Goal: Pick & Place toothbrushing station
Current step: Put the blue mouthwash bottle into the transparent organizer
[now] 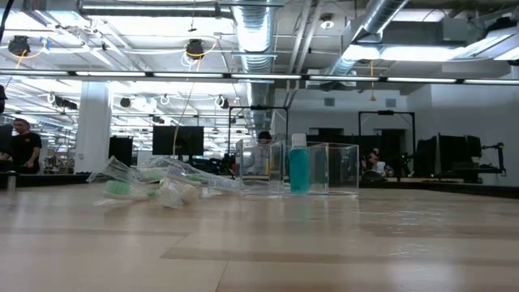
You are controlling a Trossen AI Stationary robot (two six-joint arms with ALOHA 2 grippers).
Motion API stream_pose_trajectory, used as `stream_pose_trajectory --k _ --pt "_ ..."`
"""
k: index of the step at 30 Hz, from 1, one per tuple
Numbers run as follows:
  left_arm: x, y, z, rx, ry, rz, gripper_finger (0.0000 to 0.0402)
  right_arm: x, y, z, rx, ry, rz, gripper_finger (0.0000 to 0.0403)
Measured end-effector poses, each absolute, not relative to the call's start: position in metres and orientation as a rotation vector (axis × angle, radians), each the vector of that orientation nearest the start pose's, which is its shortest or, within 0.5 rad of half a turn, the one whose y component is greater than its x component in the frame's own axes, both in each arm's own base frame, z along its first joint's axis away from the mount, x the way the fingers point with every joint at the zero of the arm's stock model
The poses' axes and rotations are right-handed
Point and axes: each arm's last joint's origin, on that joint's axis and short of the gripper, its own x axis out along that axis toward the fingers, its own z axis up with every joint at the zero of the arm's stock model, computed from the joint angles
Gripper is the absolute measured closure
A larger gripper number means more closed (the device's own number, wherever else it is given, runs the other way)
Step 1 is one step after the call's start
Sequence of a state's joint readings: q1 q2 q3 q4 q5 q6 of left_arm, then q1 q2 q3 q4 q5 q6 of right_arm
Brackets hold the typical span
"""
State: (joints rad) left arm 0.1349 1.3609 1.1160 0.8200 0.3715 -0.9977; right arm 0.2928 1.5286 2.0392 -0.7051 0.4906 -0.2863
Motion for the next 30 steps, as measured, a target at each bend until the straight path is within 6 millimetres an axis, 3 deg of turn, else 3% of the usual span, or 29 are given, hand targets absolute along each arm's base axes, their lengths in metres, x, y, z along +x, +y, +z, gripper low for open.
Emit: stream_pose_trajectory --k 8,30 --pt "0.2944 0.0292 0.4136 -0.815 -0.398 -0.499 0.0332 0.2779 0.0693 0.5216 -0.360 0.198 -0.152 0.0252" --pt "0.2949 0.0297 0.4127 -0.819 -0.384 -0.501 0.0332 0.2787 0.0684 0.5259 -0.364 0.155 -0.137 0.0278"
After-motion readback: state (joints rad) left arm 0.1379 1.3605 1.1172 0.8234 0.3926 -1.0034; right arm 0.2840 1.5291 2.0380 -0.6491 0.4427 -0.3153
